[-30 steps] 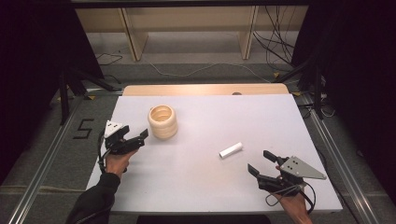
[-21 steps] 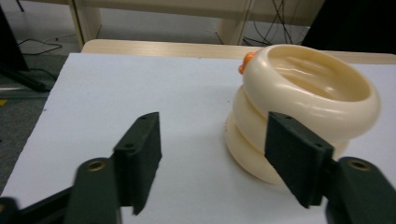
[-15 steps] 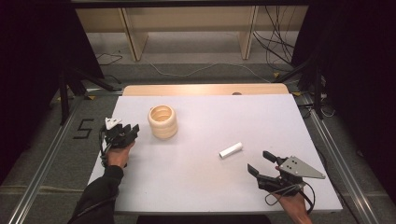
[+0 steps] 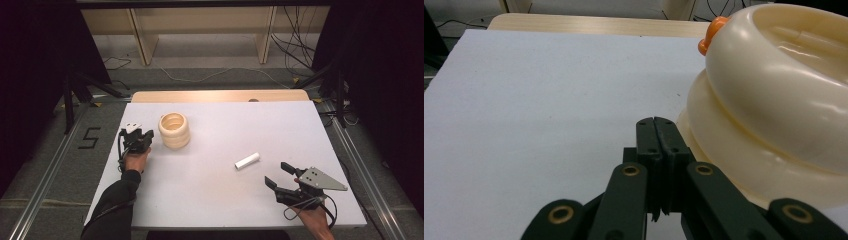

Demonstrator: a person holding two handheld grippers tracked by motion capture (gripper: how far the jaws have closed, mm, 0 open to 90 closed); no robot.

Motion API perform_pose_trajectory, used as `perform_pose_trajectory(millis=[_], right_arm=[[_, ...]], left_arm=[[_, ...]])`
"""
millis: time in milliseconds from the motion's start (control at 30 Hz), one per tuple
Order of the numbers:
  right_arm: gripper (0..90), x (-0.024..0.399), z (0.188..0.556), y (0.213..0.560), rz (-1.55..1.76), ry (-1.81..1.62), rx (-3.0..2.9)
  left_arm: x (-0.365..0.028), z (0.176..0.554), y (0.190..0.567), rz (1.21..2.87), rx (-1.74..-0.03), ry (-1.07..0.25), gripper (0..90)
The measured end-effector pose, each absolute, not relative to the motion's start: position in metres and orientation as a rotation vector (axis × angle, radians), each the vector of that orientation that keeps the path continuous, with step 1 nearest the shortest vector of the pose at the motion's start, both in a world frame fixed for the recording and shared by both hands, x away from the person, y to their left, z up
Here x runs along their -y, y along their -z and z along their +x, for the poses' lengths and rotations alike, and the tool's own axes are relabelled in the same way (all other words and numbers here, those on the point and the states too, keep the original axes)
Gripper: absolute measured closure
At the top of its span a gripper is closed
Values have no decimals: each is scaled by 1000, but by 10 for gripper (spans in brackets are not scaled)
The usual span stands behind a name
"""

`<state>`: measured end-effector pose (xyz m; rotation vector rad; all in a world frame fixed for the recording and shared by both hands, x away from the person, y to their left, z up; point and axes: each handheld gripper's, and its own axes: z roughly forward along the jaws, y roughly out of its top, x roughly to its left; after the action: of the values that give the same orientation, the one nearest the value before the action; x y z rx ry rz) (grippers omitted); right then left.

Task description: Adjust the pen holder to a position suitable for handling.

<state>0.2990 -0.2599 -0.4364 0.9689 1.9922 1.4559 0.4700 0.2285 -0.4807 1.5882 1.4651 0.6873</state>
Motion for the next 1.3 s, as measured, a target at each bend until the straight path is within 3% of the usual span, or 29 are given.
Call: perform_pose_trajectory(millis=[733,1300], right_arm=[[268,260,300,437,972,-1452,-2005],[268,260,300,438,969,-1452,-2018]], left_arm=[[-205,485,485,1666,-1405,-621,894],[-140,495,475,1773,-1273,-526,894]])
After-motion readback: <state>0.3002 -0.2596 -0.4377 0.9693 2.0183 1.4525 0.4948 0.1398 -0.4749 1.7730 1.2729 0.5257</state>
